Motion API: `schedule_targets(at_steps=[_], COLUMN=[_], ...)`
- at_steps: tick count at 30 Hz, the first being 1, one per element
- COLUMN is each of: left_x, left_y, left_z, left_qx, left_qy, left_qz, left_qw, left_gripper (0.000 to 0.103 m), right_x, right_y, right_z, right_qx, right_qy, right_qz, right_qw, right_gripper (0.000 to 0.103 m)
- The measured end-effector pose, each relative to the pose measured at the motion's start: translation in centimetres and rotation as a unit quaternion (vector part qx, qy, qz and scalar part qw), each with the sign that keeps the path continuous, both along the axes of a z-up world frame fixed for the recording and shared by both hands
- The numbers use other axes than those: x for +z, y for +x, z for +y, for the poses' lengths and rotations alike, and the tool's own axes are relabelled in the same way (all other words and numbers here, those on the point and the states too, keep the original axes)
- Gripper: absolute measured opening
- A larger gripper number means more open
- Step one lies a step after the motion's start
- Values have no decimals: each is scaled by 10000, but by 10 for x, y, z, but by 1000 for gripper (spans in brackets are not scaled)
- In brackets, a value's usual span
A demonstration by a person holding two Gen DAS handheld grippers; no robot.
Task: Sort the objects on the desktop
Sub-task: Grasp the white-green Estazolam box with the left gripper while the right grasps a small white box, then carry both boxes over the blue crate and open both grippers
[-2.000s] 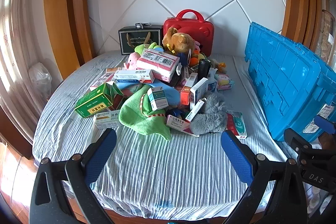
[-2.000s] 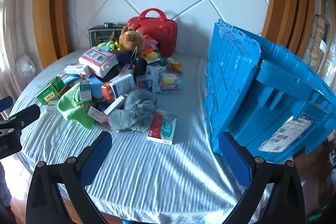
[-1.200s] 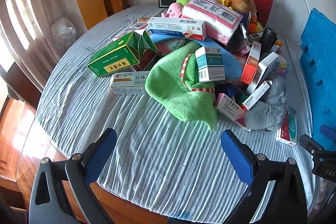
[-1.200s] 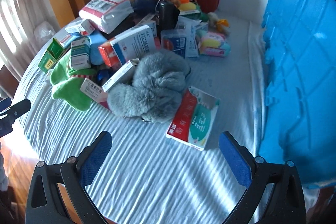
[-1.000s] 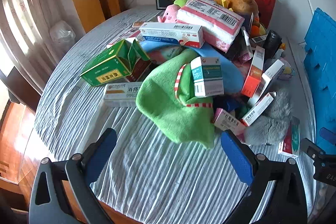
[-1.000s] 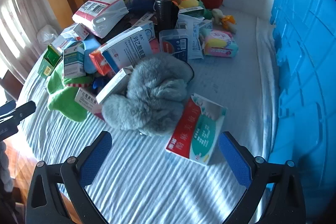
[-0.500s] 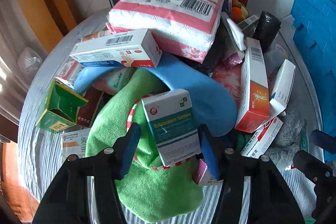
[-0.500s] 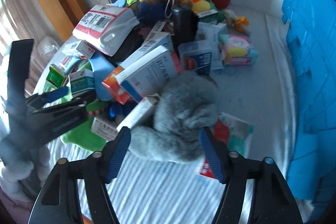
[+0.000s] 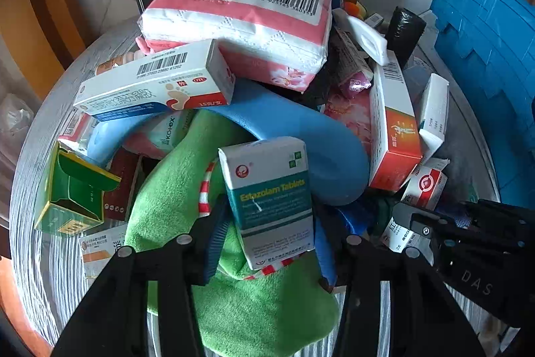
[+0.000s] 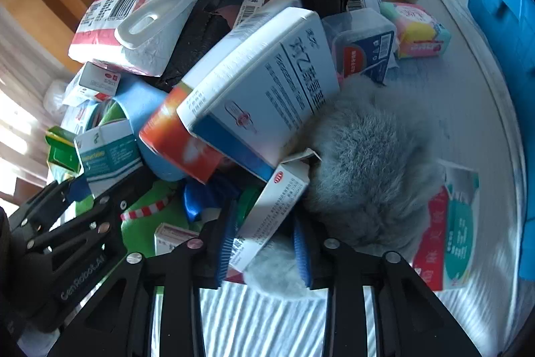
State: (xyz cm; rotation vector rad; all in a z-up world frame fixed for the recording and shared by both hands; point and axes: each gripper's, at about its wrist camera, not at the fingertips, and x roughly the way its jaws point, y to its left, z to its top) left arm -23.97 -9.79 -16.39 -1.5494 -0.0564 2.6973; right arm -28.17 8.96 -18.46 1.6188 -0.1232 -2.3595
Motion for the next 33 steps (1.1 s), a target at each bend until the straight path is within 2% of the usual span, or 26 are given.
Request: schedule_targets(at_steps=[3,5,10,15,19,27,33], left_x=[12,26,56,93,126,179,218], left_y=[9,18,35,54,60,61,63], left_z=[-8,-9,-17,-10,1,61,138], left_qx=[-64,-170,-305,-496,-672,-1117,-1406], left_qy=[106,124,107,-64,-2,107,163], left_qz=[137,336,688,1209,1633,2243,2650], left_qw=[9998,9992,9971,9914,9843,9680,9538], left_gripper=[42,38,38,38,38,38,38], right_x=[21,34,75,119,149,223,277], right_y=[15,23,46,62,69,92,102], right_z=[-1,-4,-9,-23,-18,25,105], right_qx=[51,103,120,32,-97,-463,-877], right_qy=[-93,-105,-79,77,258,558,689], right_qz=[234,414,980,1558,1967,2765,3256], right_qw=[9997,9990,9951,9877,9801,9583,9389], right_gripper=[17,17,17,17,17,17,17])
